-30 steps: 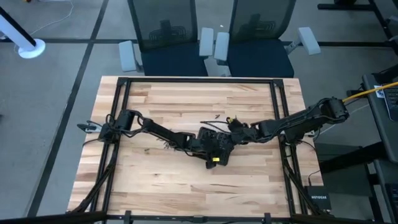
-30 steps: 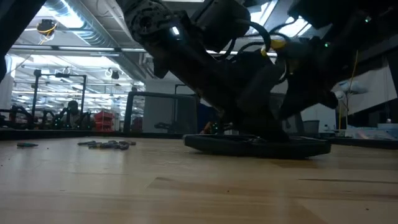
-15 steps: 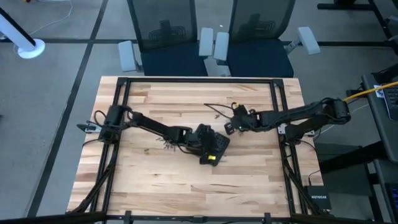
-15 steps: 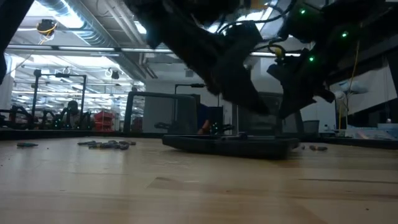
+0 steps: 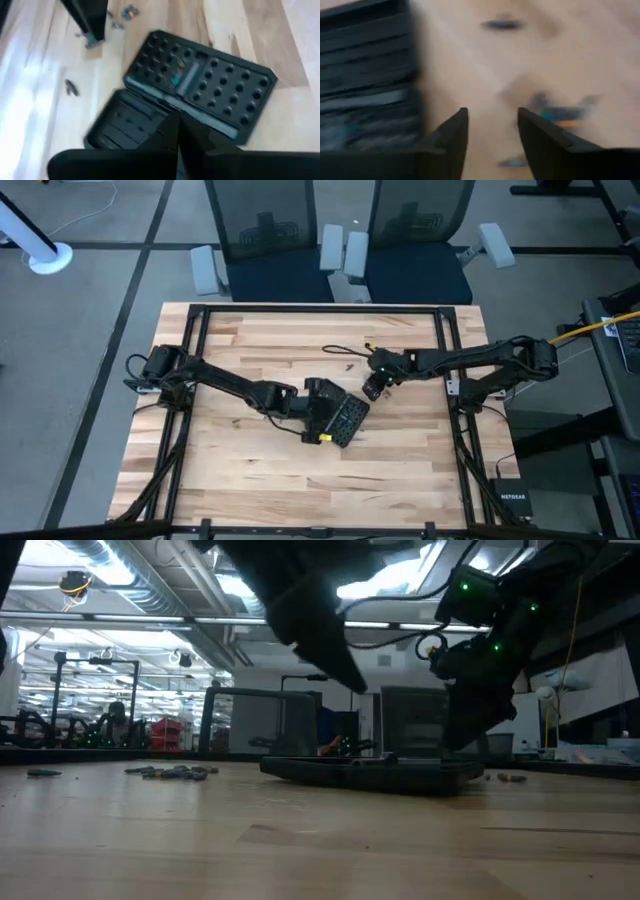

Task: Prefit tool cases
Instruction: Adjust the black prefit tool case

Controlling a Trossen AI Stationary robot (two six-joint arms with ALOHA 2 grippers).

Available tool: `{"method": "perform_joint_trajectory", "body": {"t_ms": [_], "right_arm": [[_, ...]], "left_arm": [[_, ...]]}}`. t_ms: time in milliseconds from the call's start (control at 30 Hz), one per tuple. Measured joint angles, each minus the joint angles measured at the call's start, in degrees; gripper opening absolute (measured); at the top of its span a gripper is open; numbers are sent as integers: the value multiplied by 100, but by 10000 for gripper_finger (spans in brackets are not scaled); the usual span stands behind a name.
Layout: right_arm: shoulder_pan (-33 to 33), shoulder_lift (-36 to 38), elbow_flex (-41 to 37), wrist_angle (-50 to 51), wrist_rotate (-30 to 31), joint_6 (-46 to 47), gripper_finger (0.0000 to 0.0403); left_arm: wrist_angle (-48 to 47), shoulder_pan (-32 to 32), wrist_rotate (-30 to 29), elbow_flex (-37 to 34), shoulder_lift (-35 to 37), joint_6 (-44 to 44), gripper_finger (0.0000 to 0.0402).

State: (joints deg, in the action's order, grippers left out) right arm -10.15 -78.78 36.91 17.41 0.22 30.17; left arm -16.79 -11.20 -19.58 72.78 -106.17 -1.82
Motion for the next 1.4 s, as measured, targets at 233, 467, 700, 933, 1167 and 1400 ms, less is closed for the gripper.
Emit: {"method": "perform_joint_trajectory", "body": {"t_ms": [233,467,700,933,1167,1400], "right_arm": [[904,0,0,-683,-1022,-159,211],[1969,-343,0,-1027,353,122,183],[2268,-903,304,-1080,853,75,156],[2251,-1356,724,-529,977,-325,139],[2251,-1227,1089,218,1182,-464,123],[2242,-876,1316,787,1166,-941,122]], "left_arm": [[1370,-31,-20,-1095,0,1290,0],[2212,97,77,-1709,-115,1614,0],[2743,154,490,-1625,-444,1227,0],[2813,159,495,-1588,-539,1039,0],[2669,179,497,-1588,-535,877,0],[3159,244,453,-1587,-163,715,0]]}}
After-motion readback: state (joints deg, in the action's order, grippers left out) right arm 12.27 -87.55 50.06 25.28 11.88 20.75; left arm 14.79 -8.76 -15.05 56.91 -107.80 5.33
